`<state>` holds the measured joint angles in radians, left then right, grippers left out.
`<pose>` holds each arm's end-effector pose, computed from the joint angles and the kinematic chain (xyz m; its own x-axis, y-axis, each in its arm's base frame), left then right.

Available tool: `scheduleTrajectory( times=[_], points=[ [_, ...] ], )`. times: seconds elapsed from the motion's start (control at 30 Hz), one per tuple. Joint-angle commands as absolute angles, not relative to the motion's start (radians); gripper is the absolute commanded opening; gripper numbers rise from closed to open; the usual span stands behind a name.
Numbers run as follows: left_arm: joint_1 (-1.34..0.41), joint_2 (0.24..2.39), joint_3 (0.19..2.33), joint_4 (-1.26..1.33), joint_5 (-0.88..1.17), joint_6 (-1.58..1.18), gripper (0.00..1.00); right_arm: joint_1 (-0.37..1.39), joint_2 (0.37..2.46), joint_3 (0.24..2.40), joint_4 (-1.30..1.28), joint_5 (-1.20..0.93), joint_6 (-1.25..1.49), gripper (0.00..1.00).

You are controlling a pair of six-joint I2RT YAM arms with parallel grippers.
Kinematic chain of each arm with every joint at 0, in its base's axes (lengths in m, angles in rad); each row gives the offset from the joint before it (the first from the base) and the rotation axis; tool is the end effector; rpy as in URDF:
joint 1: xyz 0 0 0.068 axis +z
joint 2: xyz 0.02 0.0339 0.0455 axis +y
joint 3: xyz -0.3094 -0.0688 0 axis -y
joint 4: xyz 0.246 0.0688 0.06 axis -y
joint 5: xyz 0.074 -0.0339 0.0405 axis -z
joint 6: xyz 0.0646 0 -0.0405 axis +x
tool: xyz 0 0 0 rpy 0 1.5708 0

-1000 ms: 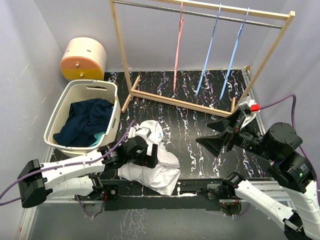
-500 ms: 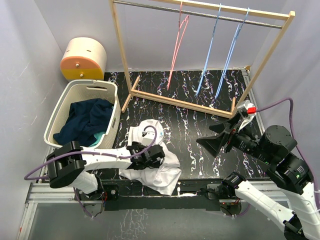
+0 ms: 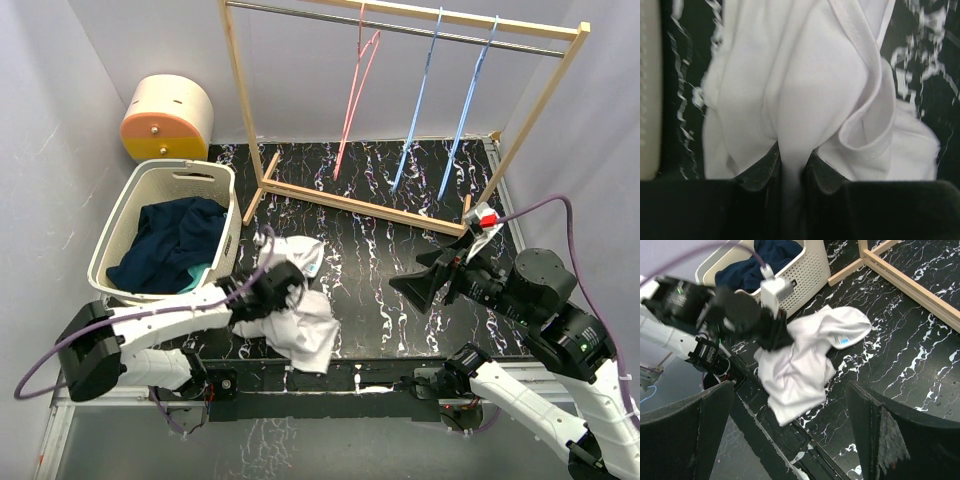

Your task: Remove the t-shirt from the hanger

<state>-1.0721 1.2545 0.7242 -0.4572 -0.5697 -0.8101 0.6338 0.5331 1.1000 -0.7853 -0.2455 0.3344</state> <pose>0.1440 -0.1915 0.2277 -0.7080 0.0246 -0.7058 0.1227 0.9885 -0.0886 0.0409 0.0495 0.4238 -0.4162 0.0892 -0.9049 -0.6659 0.6477 0.3701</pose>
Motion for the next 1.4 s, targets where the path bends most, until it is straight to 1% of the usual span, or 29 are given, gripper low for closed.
scheduleTrajectory(
  times=[0.0,0.13,0.23,0.3,0.37,0.43,0.5,0.57,0.63,0.73,0.8,0.9,1.0,1.07,1.13,1.2,1.3,1.37],
  points=[
    [-0.839,1.152,0.867,-0.507,-0.501,-0.556,0.03,0.634,0.555,1.085,-0.718,-0.244,0.319,0.98],
    [-0.660,1.164,1.062,-0.526,-0.426,-0.379,0.00,0.633,0.568,1.063,-0.699,-0.254,0.324,0.98],
    [-0.594,1.218,1.266,-0.563,-0.395,-0.304,0.00,0.634,0.572,1.046,-0.686,-0.259,0.330,0.98],
    [-0.555,1.260,1.407,-0.604,-0.422,-0.263,0.00,0.633,0.577,1.038,-0.680,-0.259,0.332,0.98],
    [-0.478,1.293,1.534,-0.631,-0.433,-0.244,0.00,0.634,0.579,1.034,-0.676,-0.261,0.335,0.98],
    [-0.379,1.305,1.630,-0.630,-0.397,-0.239,0.00,0.634,0.582,1.031,-0.674,-0.264,0.337,0.98],
    [-0.271,1.324,1.707,-0.643,-0.362,-0.244,0.00,0.633,0.586,1.033,-0.676,-0.267,0.336,0.98],
    [-0.207,1.332,1.750,-0.664,-0.381,-0.246,0.00,0.634,0.589,1.034,-0.680,-0.267,0.335,0.98],
    [-0.175,1.311,1.739,-0.666,-0.401,-0.261,0.00,0.634,0.589,1.033,-0.682,-0.265,0.332,0.98],
    [-0.132,1.248,1.631,-0.635,-0.394,-0.290,0.00,0.634,0.589,1.028,-0.684,-0.264,0.331,0.98],
    [-0.118,1.207,1.528,-0.616,-0.393,-0.306,0.00,0.633,0.588,1.016,-0.680,-0.266,0.329,0.98],
    [-0.099,1.169,1.310,-0.586,-0.372,-0.329,0.00,0.633,0.588,0.997,-0.668,-0.270,0.329,0.98],
    [-0.063,1.166,1.114,-0.522,-0.306,-0.364,0.01,0.634,0.589,0.976,-0.651,-0.281,0.333,0.98],
    [-0.049,1.176,1.014,-0.481,-0.244,-0.396,0.09,0.634,0.592,0.965,-0.642,-0.287,0.337,0.98],
    [-0.041,1.201,0.953,-0.464,-0.202,-0.425,0.28,0.633,0.593,0.955,-0.637,-0.290,0.340,0.98],
    [-0.038,1.217,0.919,-0.459,-0.181,-0.441,0.37,0.634,0.595,0.950,-0.636,-0.289,0.341,0.98],
    [-0.038,1.194,0.898,-0.440,-0.150,-0.434,0.62,0.633,0.600,0.946,-0.637,-0.280,0.345,0.98],
    [-0.038,1.160,0.897,-0.430,-0.154,-0.419,0.72,0.633,0.601,0.943,-0.634,-0.275,0.350,0.99]
  ],
)
